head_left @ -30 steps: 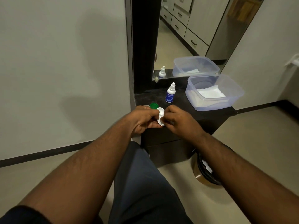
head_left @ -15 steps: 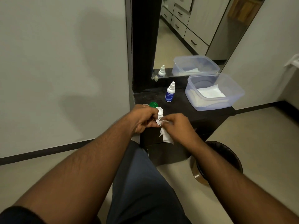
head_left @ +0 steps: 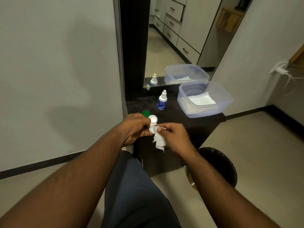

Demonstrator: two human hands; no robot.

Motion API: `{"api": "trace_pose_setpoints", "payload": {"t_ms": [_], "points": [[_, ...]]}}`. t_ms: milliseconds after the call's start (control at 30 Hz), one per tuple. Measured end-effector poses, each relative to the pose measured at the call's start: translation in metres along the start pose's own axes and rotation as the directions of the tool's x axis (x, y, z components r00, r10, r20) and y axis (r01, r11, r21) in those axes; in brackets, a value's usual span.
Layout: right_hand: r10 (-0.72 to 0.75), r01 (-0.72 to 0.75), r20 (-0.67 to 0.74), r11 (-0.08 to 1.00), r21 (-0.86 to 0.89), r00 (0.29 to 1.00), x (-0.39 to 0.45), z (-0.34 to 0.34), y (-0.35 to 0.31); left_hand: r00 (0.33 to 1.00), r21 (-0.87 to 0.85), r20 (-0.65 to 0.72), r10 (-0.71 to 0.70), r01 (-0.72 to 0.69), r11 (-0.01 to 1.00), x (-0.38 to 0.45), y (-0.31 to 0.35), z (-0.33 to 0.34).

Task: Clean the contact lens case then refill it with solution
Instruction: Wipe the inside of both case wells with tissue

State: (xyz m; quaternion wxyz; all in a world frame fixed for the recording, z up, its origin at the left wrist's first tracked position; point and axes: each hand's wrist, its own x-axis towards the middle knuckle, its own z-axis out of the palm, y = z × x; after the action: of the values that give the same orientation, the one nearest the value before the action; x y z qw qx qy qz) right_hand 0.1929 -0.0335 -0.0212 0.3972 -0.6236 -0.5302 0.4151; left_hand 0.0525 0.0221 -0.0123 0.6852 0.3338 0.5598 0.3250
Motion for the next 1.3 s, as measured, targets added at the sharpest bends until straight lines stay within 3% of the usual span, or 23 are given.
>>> {"api": "trace_pose_setpoints", "payload": {"t_ms": [167,267,333,400,467,533,567,700,800,867,933,1000,1067,1133,1167,1200,1233,1300], "points": [[-0.003,-0.002,-0.033,0.99,-0.14,0.999,0.008,0.012,-0.002,1.0,0.009,-0.014,0.011,-0.011,1.0,0.005,-0.002,-0.001],[-0.002,0.016,0.072,0.982,-0.186,0.997,0.01,0.008,-0.006,1.0,0.019,-0.005,0.016,-0.016,1.0,0.004,-0.001,-0.001],[-0.063,0.12,0.177,0.935,-0.333,0.982,0.013,0.002,-0.009,0.999,0.034,-0.002,0.039,-0.039,0.999,0.004,-0.002,-0.001],[-0.137,0.33,0.338,0.71,-0.621,0.931,0.018,-0.005,-0.017,0.998,0.021,0.0,0.063,-0.063,0.998,0.004,-0.003,0.001],[-0.132,0.49,0.478,0.372,-0.788,0.869,0.021,-0.012,-0.03,0.998,0.019,-0.005,0.062,-0.062,0.998,0.003,-0.003,0.002],[-0.159,0.625,0.61,0.074,-0.777,0.777,0.02,-0.02,-0.042,0.999,0.029,-0.004,0.049,-0.049,0.998,0.001,-0.002,0.001],[-0.177,0.674,0.665,-0.012,-0.738,0.725,0.019,-0.023,-0.045,0.999,0.03,-0.003,0.043,-0.043,0.999,0.0,-0.001,0.001],[-0.21,0.801,0.814,-0.166,-0.575,0.541,0.019,-0.03,-0.039,1.0,0.017,0.01,0.028,-0.028,0.999,-0.004,0.002,0.001],[-0.252,0.805,0.827,-0.213,-0.553,0.502,0.027,-0.03,-0.035,0.999,0.002,0.024,0.025,-0.025,1.0,-0.005,0.002,0.0],[-0.279,0.788,0.805,-0.201,-0.582,0.523,0.025,-0.027,-0.034,1.0,0.004,0.019,0.012,-0.012,1.0,-0.004,0.003,0.0],[-0.317,0.742,0.738,-0.134,-0.657,0.596,0.018,-0.022,-0.026,1.0,0.011,0.006,0.005,-0.005,1.0,-0.003,0.003,0.0],[-0.307,0.644,0.6,0.057,-0.763,0.739,0.008,-0.01,-0.018,1.0,0.027,-0.009,0.004,-0.003,1.0,-0.001,0.002,0.001],[-0.277,0.465,0.383,0.361,-0.809,0.881,0.005,0.003,-0.015,1.0,0.035,-0.021,0.014,-0.013,0.999,0.0,0.002,0.002],[-0.09,0.18,0.175,0.771,-0.61,0.98,0.011,0.005,-0.02,0.999,0.025,-0.028,0.028,-0.027,0.999,0.0,0.001,0.002],[0.064,-0.009,0.138,0.929,-0.37,0.988,0.013,0.002,-0.023,0.999,0.021,-0.03,0.031,-0.031,0.999,0.0,0.001,0.002],[0.198,-0.184,0.15,0.977,-0.105,0.969,0.011,-0.001,-0.027,0.999,0.018,-0.033,0.029,-0.028,0.999,0.0,0.0,0.002],[0.267,-0.284,0.159,0.954,0.093,0.95,0.007,-0.005,-0.029,0.999,0.02,-0.035,0.024,-0.023,1.0,0.0,-0.001,0.002],[0.261,-0.277,0.098,0.935,0.221,0.96,0.002,-0.008,-0.025,0.999,0.018,-0.037,0.026,-0.025,1.0,0.0,-0.001,0.002]]}}
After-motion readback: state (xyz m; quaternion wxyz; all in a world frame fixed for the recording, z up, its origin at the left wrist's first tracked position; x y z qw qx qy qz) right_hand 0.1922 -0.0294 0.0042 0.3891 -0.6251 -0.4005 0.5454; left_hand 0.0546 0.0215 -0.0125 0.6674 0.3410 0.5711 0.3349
